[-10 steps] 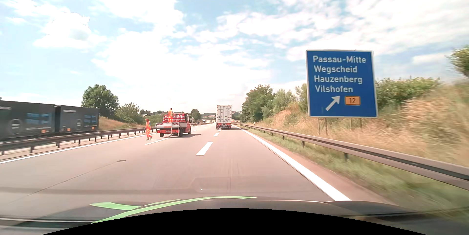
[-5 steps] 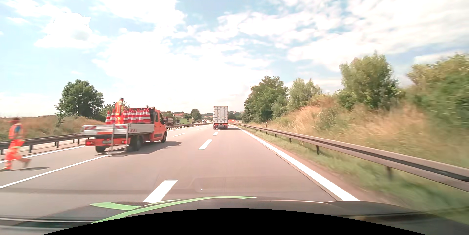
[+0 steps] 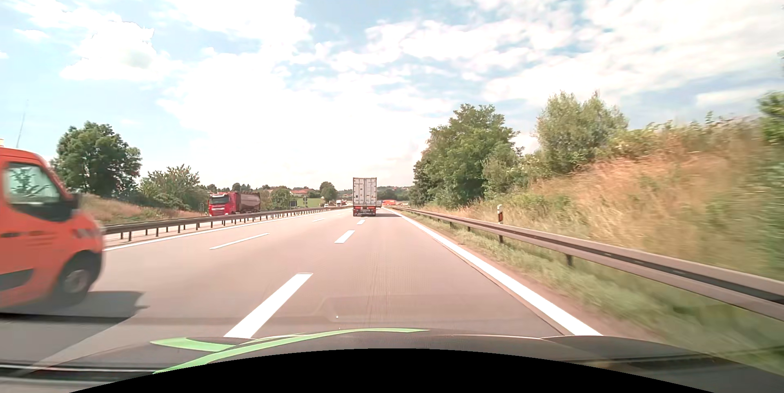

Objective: Follow the waypoints while adhering to traffic rules and regulations

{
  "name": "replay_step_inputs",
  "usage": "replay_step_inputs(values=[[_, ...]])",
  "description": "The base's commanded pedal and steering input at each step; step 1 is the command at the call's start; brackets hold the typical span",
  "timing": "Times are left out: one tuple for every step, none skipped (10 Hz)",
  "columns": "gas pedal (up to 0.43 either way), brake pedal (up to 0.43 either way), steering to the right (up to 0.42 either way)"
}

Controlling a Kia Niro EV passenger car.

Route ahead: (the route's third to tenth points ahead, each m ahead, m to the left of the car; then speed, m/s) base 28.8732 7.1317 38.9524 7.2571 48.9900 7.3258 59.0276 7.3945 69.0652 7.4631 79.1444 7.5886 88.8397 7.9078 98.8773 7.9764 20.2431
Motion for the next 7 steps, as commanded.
replay_step_inputs(values=[[0.0, 0.0, -0.005], [0.0, 0.0, -0.006], [0.0, 0.0, -0.006], [0.0, 0.0, -0.006], [0.0, 0.0, -0.007], [0.0, 0.043, -0.007], [0.0, 0.067, -0.007]])
